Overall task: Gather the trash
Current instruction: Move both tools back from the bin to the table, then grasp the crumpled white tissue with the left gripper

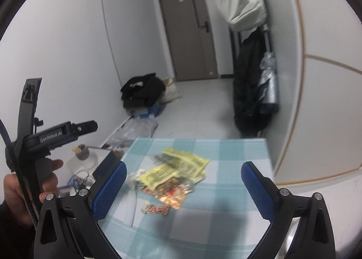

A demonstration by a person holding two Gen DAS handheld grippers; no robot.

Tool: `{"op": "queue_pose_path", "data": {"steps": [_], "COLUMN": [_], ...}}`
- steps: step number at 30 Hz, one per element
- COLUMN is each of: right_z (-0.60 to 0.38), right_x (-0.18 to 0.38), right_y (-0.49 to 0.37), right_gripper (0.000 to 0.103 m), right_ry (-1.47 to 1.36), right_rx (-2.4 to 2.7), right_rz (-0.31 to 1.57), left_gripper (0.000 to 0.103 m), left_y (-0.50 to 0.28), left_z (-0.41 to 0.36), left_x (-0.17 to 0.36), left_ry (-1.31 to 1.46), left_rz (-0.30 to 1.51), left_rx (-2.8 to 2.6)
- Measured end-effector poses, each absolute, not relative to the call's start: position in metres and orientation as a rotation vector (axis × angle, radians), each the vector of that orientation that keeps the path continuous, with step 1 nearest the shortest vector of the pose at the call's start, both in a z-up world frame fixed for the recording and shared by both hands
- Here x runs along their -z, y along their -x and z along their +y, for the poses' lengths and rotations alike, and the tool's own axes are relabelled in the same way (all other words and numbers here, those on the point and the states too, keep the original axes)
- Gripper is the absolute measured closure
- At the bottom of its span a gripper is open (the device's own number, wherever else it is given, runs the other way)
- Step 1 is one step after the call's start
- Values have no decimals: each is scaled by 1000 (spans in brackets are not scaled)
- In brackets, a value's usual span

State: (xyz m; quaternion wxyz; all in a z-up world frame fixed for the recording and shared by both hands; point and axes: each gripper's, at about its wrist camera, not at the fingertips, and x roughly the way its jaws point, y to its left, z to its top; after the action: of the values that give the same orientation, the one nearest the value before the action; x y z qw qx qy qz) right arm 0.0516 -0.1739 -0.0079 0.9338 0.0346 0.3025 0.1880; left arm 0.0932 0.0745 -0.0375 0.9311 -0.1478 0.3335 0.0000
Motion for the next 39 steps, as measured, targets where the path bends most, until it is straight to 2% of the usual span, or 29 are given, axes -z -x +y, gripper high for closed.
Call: {"op": "queue_pose_path", "data": {"steps": [11,20,31,39], "right_z": [-118,-95,-72,-63], "right_x": [74,120,149,154], "right_y": [-66,-77,-83,-79], "right_gripper": [1,2,14,35], "right_ry": [7,-25,11,76], "right_rx": [-435,-417,-397,-397], "right_rz": [782,913,983,971], "left_gripper": [6,6,6,6], "left_y": [-101,-113,-116,-120], "left_z": [128,139,149,152], "left_x": [74,85,88,96], "left_ry": [431,493,526,588], "left_rz": [754,822,835,845], "left_rx": [-13,38,32,41]}}
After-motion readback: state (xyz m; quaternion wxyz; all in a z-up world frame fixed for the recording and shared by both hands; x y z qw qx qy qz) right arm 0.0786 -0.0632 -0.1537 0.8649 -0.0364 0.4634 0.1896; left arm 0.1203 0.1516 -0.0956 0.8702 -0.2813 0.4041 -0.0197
